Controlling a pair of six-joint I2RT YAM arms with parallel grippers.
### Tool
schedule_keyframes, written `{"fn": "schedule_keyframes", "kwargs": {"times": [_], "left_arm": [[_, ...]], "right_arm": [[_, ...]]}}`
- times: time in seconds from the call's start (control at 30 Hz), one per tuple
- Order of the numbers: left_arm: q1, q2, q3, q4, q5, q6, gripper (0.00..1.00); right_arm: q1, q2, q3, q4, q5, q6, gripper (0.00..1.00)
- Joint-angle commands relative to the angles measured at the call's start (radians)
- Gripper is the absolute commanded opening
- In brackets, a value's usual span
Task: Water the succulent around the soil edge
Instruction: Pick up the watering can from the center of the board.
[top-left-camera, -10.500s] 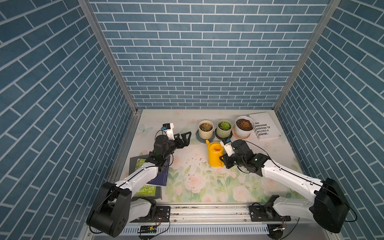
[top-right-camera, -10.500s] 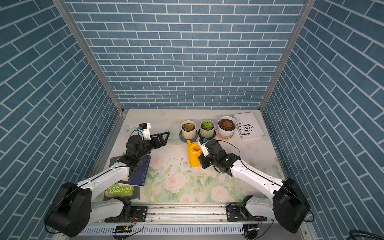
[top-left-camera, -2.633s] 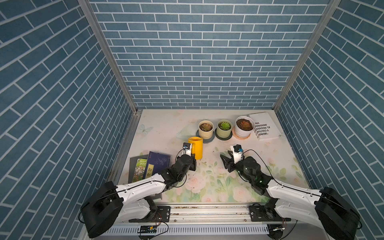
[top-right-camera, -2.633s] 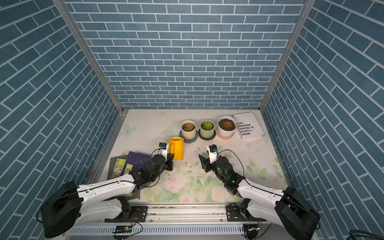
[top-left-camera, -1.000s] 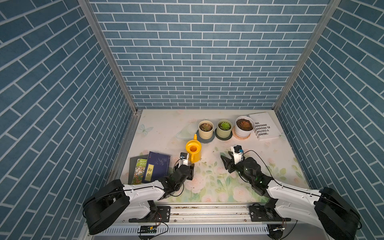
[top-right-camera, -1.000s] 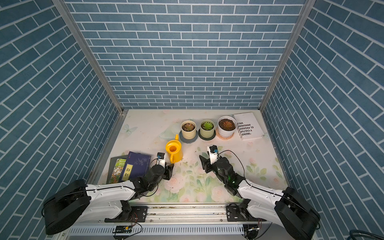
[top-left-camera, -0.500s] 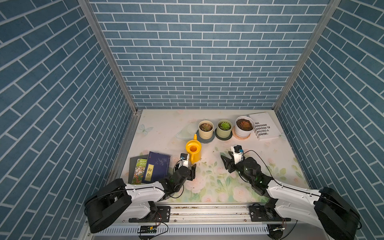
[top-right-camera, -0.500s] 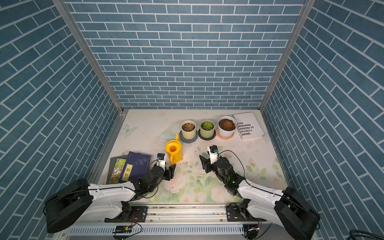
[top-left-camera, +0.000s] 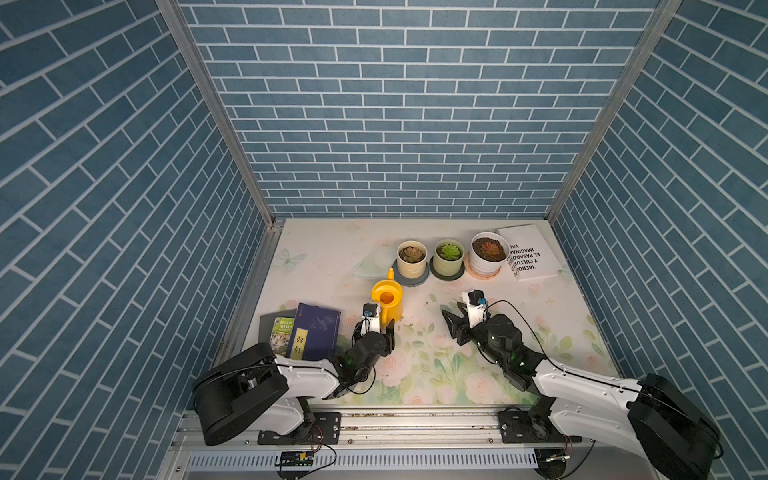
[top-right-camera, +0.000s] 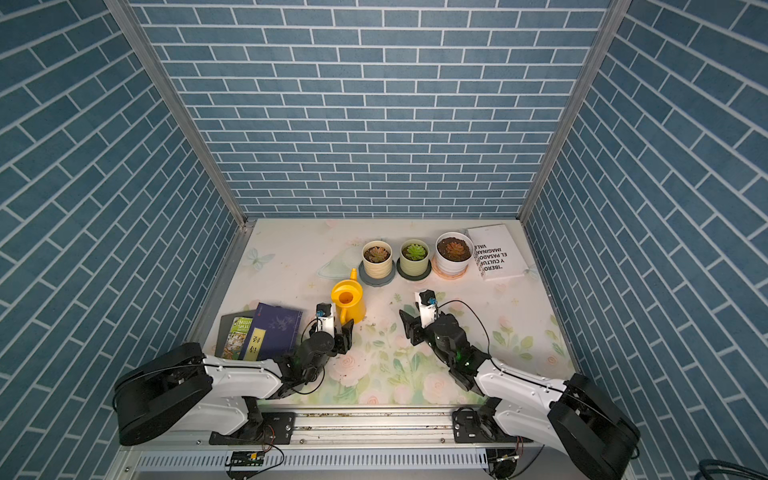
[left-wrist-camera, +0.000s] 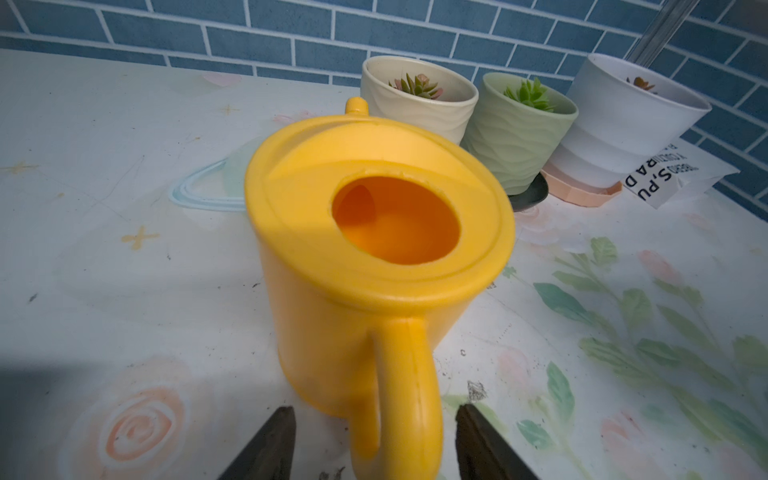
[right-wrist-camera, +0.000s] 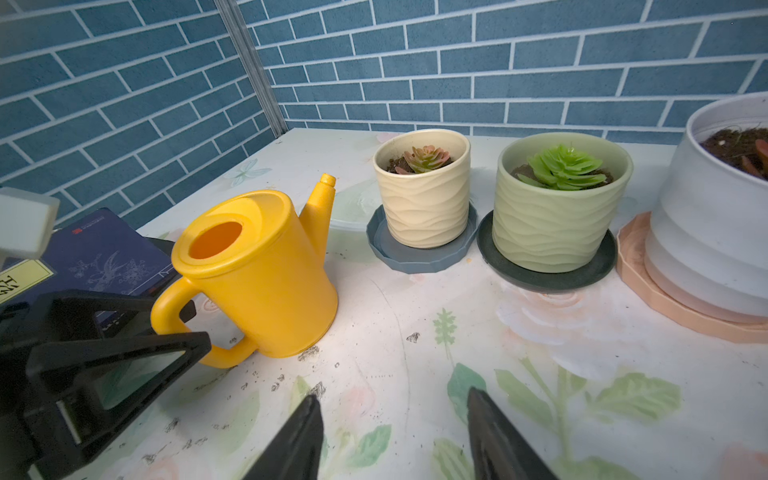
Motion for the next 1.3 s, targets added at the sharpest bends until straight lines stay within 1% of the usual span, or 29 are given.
{"fn": "schedule_keyframes", "kwargs": {"times": [0.0,0.07,0.3,0.47,0.6,0.87,1.03,1.27], "left_arm": [[-0.007,0.038,0.006,0.047,-0.004,0.011,0.57],[-0.007,0.052,0.014,0.045,0.004,0.014,0.51],[-0.007,0.045,0.013,0.031,-0.012,0.021,0.19],[-0.007,0.05,0.013,0.024,-0.01,0.021,0.0],[-0.007,0.04,0.016,0.011,-0.006,0.035,0.0],[-0.007,-0.018,0.02,-0.015,0.045,0.065,0.0],[-0.007,-0.085,0.025,-0.069,0.088,0.084,0.0],[-0.006,-0.222,0.035,-0.188,0.114,0.1,0.0]], "right_arm": [[-0.003,0.014,-0.009,0.028,-0.003,0.03,0.59],[-0.004,0.016,-0.011,0.031,-0.003,0.03,0.58],[-0.003,0.019,-0.01,0.025,-0.003,0.032,0.58],[-0.003,0.029,-0.007,0.027,-0.003,0.033,0.58],[-0.003,0.036,-0.004,0.024,0.001,0.032,0.58],[-0.005,0.035,-0.002,0.02,0.011,0.03,0.58],[-0.005,0.024,-0.004,0.014,0.022,0.029,0.58],[-0.006,0.01,-0.008,0.011,0.037,0.03,0.58]]}}
